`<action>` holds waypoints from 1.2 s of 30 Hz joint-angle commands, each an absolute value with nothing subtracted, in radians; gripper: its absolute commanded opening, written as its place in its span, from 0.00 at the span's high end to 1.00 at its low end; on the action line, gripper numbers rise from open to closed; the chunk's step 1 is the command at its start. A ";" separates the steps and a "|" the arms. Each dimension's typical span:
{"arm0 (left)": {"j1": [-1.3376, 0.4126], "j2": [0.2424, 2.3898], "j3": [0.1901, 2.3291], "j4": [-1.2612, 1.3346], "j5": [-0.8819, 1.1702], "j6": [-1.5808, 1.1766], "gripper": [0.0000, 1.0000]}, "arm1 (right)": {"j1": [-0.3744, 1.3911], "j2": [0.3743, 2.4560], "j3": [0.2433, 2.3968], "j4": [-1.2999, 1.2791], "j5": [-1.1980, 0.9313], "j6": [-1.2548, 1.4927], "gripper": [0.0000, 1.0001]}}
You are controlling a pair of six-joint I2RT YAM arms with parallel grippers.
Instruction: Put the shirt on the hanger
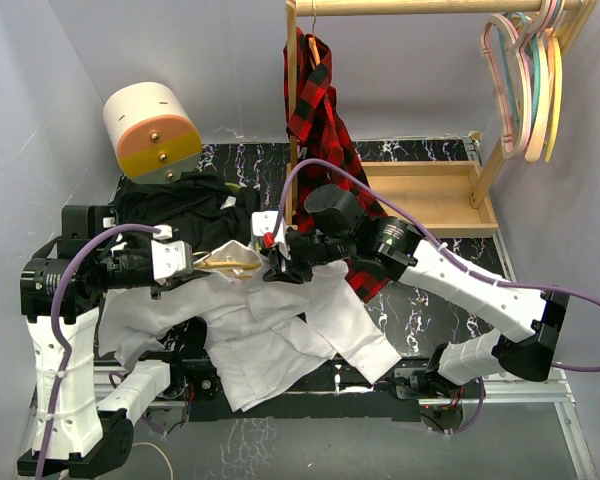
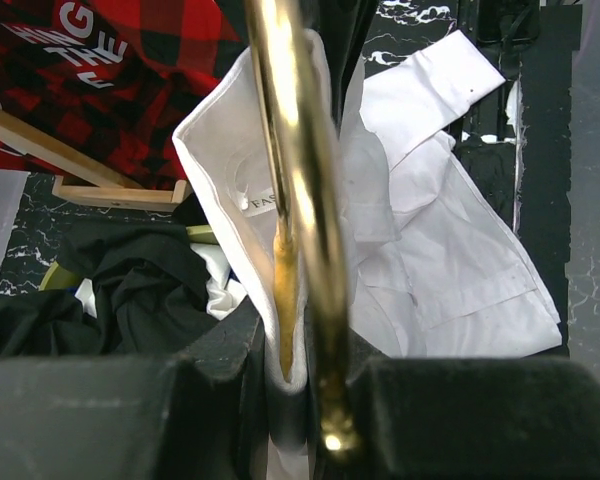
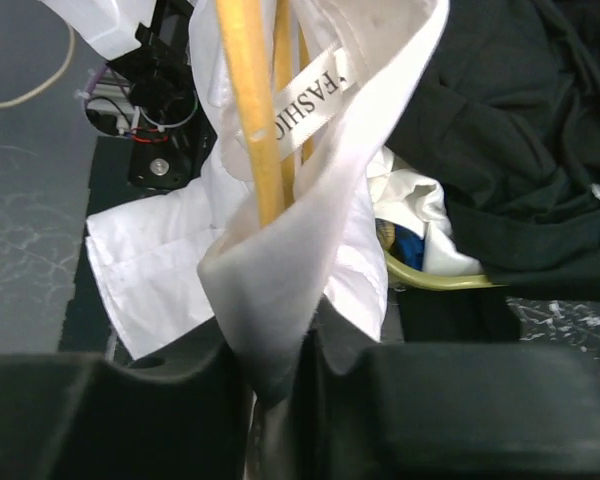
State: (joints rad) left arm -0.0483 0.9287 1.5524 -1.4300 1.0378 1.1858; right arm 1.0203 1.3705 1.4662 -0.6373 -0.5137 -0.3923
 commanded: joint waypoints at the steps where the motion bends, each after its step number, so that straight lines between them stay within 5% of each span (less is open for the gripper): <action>1: -0.046 0.928 1.577 -1.425 1.136 1.210 1.00 | 1.022 1.367 1.516 -0.615 -0.562 -0.383 0.85; 10: -0.046 0.922 1.561 -1.336 1.151 1.106 0.95 | 1.022 1.404 1.549 -0.511 -0.516 -0.217 0.92; 14: -0.046 0.878 1.499 -1.220 0.961 1.020 0.25 | 1.022 1.371 1.512 -0.551 -0.283 -0.047 0.92; 18: -0.046 0.841 1.394 -1.084 0.653 0.911 0.04 | 1.022 1.209 1.361 -0.562 -0.157 0.107 0.92; 24: -0.046 0.885 1.300 -0.947 0.390 0.720 0.03 | 1.021 0.950 1.253 -0.690 -0.025 0.235 0.92; 32: -0.046 0.984 1.428 -1.105 0.684 0.747 0.04 | 1.022 0.798 1.485 -0.958 0.059 0.260 0.92; 36: -0.046 1.108 1.571 -1.167 0.696 0.706 0.24 | 1.022 0.797 1.714 -1.098 0.123 0.256 0.92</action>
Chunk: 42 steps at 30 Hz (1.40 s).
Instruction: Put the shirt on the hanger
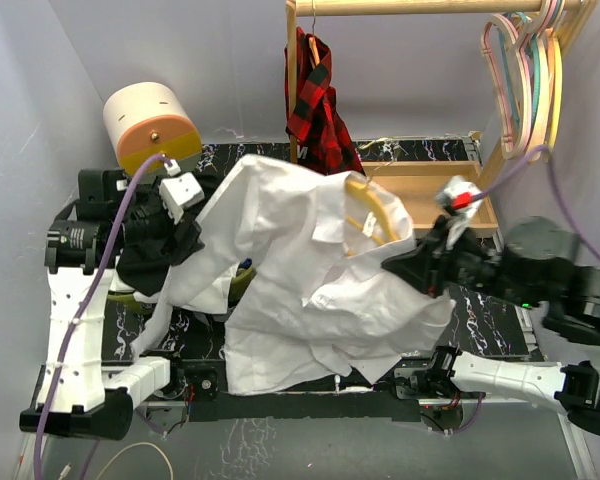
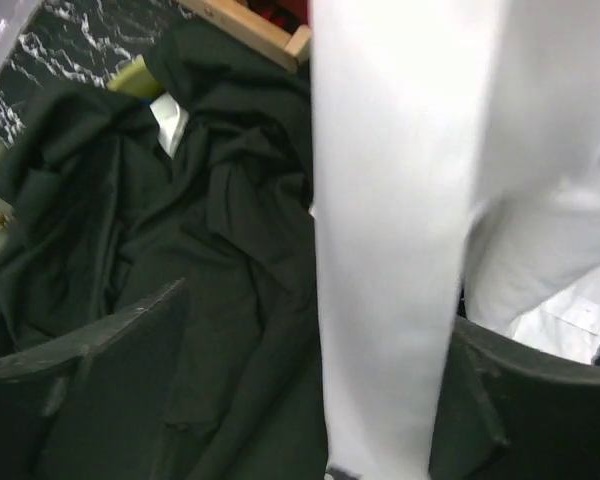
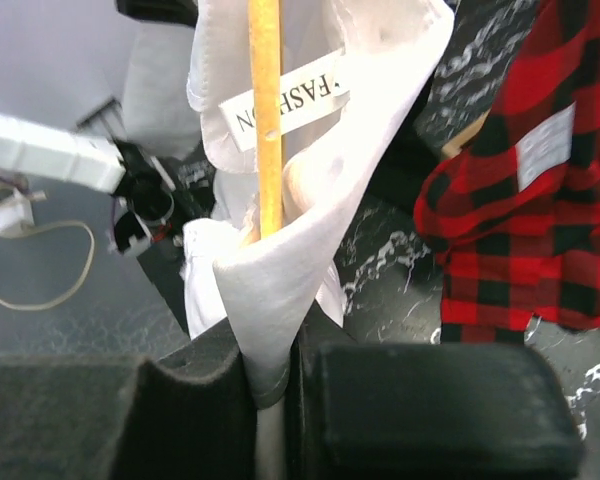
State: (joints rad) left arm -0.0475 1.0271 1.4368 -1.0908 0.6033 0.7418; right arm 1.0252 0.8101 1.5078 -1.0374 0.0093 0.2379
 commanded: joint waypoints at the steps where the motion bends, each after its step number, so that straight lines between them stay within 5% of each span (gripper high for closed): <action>1: -0.046 1.135 1.602 -1.181 0.697 0.704 0.33 | 1.022 0.788 1.750 -1.113 0.119 0.255 0.92; 4: -0.046 1.180 1.661 -1.185 0.731 0.703 0.60 | 1.022 0.790 1.813 -1.186 0.104 0.269 0.92; 6: -0.046 1.187 1.667 -1.149 0.744 0.687 1.00 | 1.022 0.829 1.834 -1.268 0.128 0.290 0.92; 12: -0.046 1.256 1.687 -1.138 0.663 0.630 1.00 | 1.022 0.811 1.934 -1.356 0.256 0.379 0.92; 19: -0.046 1.194 1.457 -1.023 0.591 0.594 1.00 | 1.021 0.700 2.045 -1.353 0.270 0.449 0.92; 25: -0.033 1.156 1.245 -0.901 0.425 0.610 1.00 | 1.026 0.688 2.003 -1.332 0.218 0.443 0.92; 31: -0.032 1.179 1.342 -0.988 0.531 0.565 1.00 | 1.031 0.748 1.836 -1.329 0.137 0.408 0.92; 32: -0.032 1.188 1.376 -1.020 0.544 0.559 0.89 | 1.031 0.755 1.814 -1.332 0.168 0.412 0.92; 33: -0.032 1.199 1.417 -1.053 0.555 0.555 0.67 | 1.031 0.755 1.790 -1.334 0.192 0.417 0.92; 35: -0.034 1.213 1.499 -1.120 0.576 0.526 0.08 | 1.031 0.751 1.757 -1.338 0.219 0.436 0.92; 42: -0.034 1.305 1.869 -1.323 0.609 0.446 0.03 | 1.031 0.697 1.675 -1.355 0.219 0.519 0.92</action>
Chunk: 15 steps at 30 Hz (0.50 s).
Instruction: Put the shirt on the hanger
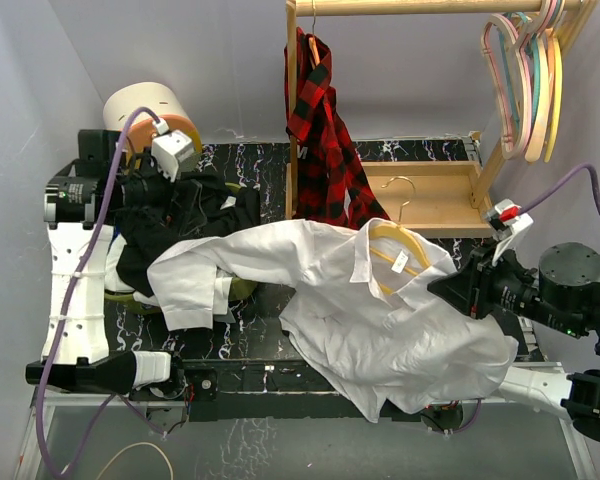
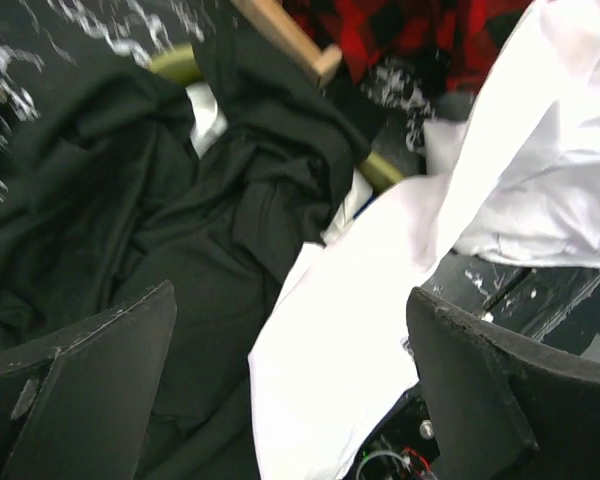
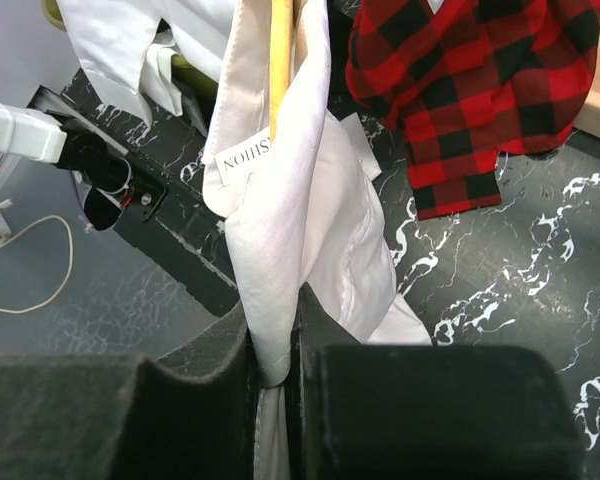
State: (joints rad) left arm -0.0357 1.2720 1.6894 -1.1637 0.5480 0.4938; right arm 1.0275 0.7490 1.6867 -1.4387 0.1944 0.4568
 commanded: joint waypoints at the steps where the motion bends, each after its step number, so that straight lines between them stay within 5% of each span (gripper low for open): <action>1: -0.034 1.317 1.930 -1.365 0.679 0.486 0.03 | 1.031 0.694 1.655 -1.349 0.199 0.519 0.92; 5: -0.060 1.334 2.024 -1.392 1.097 0.650 0.04 | 1.031 0.745 1.491 -1.318 0.031 0.465 0.92; 11: -0.184 1.535 2.197 -1.431 1.206 0.624 0.11 | 1.031 0.779 1.376 -1.267 -0.003 0.417 0.92; 13: -0.224 1.552 2.209 -1.430 1.197 0.628 0.21 | 1.031 0.774 1.383 -1.255 0.026 0.415 0.92; 15: -0.242 1.561 2.198 -1.429 1.172 0.628 0.43 | 1.031 0.768 1.411 -1.284 0.144 0.447 0.92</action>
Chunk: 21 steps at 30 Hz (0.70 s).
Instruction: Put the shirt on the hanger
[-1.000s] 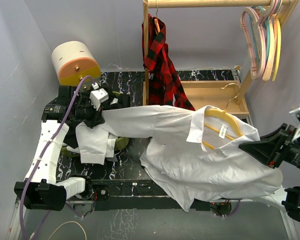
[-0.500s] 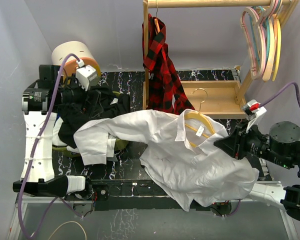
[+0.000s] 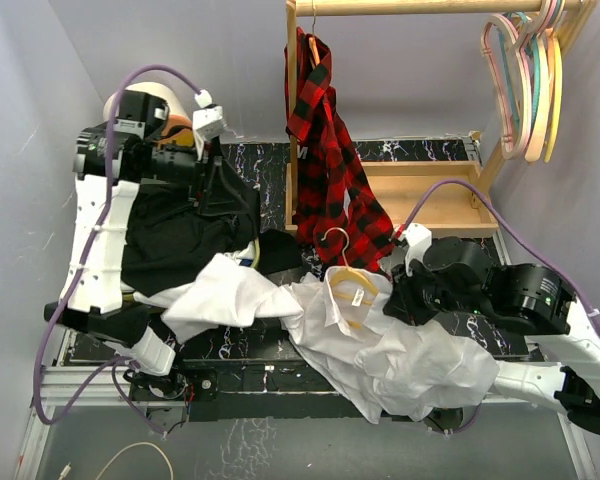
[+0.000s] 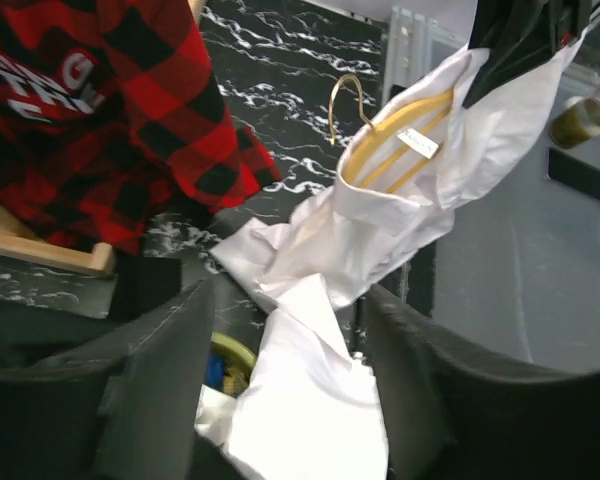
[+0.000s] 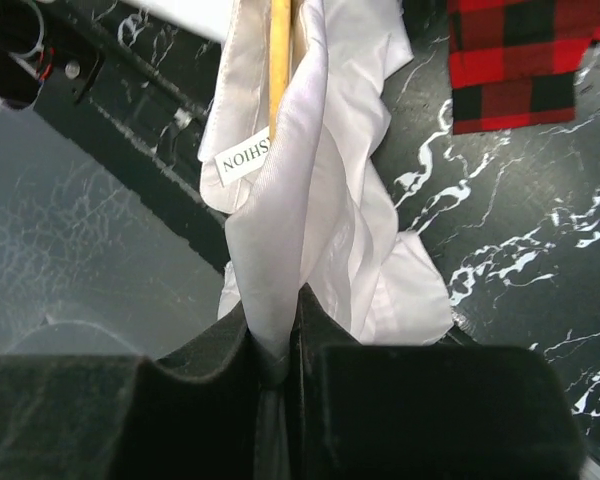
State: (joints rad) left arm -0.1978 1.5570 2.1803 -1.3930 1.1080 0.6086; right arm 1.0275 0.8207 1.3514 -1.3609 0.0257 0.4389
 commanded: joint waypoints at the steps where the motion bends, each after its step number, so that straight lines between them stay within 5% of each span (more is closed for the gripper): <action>1: -0.242 1.560 2.185 -1.421 1.155 0.620 0.51 | 1.031 0.766 1.432 -1.302 0.194 0.476 0.92; 11: -0.243 1.434 2.023 -1.391 1.065 0.621 0.48 | 1.001 0.691 1.453 -1.361 0.387 0.630 0.92; 21: -0.156 1.313 1.934 -1.421 1.083 0.601 0.37 | 0.991 0.907 1.611 -1.302 1.050 0.642 0.92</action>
